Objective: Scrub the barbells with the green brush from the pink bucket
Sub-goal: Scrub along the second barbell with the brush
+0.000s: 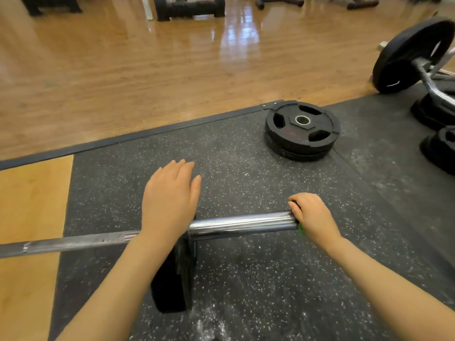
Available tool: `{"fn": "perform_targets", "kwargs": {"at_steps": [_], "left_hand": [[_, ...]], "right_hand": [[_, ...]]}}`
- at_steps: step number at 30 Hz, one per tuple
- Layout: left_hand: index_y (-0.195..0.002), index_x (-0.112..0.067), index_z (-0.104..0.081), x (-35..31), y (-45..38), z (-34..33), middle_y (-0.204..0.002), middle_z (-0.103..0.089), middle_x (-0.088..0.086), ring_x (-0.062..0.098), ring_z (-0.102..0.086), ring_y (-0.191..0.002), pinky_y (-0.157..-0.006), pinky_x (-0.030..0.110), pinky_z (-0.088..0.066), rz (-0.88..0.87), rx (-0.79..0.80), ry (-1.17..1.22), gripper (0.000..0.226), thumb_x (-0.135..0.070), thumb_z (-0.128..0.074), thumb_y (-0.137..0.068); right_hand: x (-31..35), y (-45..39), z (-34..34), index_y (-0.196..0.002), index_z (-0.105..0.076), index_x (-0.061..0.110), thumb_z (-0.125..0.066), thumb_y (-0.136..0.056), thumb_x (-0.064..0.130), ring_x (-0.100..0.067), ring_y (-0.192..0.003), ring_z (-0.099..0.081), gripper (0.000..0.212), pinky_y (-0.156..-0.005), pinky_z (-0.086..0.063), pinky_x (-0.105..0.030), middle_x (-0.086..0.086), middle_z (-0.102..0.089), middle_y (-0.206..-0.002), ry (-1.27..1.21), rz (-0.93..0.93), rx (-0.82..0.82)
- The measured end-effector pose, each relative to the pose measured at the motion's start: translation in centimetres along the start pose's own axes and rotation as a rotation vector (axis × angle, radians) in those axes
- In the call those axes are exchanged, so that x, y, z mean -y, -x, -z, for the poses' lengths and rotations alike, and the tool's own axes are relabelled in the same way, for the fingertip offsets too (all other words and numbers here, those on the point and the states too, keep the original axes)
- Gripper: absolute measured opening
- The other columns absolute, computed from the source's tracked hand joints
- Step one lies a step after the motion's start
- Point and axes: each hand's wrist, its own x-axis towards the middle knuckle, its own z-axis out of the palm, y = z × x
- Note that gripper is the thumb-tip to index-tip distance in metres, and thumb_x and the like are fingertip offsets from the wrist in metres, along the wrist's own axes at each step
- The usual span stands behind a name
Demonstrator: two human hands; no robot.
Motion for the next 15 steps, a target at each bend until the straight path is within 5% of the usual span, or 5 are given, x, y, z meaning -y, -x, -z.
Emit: {"fn": "perform_targets", "kwargs": {"at_steps": [4,7,15], "left_hand": [[-0.13,-0.006,-0.056,-0.8,2.5,-0.1,-0.133,-0.057,0.012,0.031,-0.047,-0.13,-0.11,0.047,-0.034,0.035,-0.013,-0.054,0.054,-0.037,-0.027,-0.097],[-0.133,-0.005,-0.054,-0.8,3.2,-0.8,-0.139,-0.052,0.013,0.03,-0.039,-0.136,-0.114,0.045,-0.027,-0.004,-0.003,-0.13,0.054,-0.037,-0.027,-0.098],[-0.125,-0.003,-0.06,0.4,-1.5,-2.2,-0.136,-0.054,0.016,0.031,-0.043,-0.133,-0.111,0.045,-0.034,-0.035,-0.007,-0.152,0.051,-0.035,-0.03,-0.098]], "right_hand": [[0.0,-1.8,0.1,-0.076,-0.046,0.021,-0.047,-0.099,0.02,-0.015,-0.072,-0.044,0.023,-0.072,-0.035,-0.031,0.012,-0.045,-0.074,-0.072,0.058,-0.108],[0.5,-2.2,-0.1,-0.091,-0.058,0.012,-0.048,-0.097,0.02,-0.019,-0.085,-0.049,0.014,-0.082,-0.032,-0.023,0.0,-0.058,-0.088,-0.116,0.069,-0.25],[3.8,-2.9,-3.3,-0.112,-0.063,-0.002,-0.046,-0.097,0.029,-0.027,-0.107,-0.053,0.039,-0.102,-0.033,-0.029,-0.014,-0.064,-0.112,-0.086,0.292,-0.353]]}}
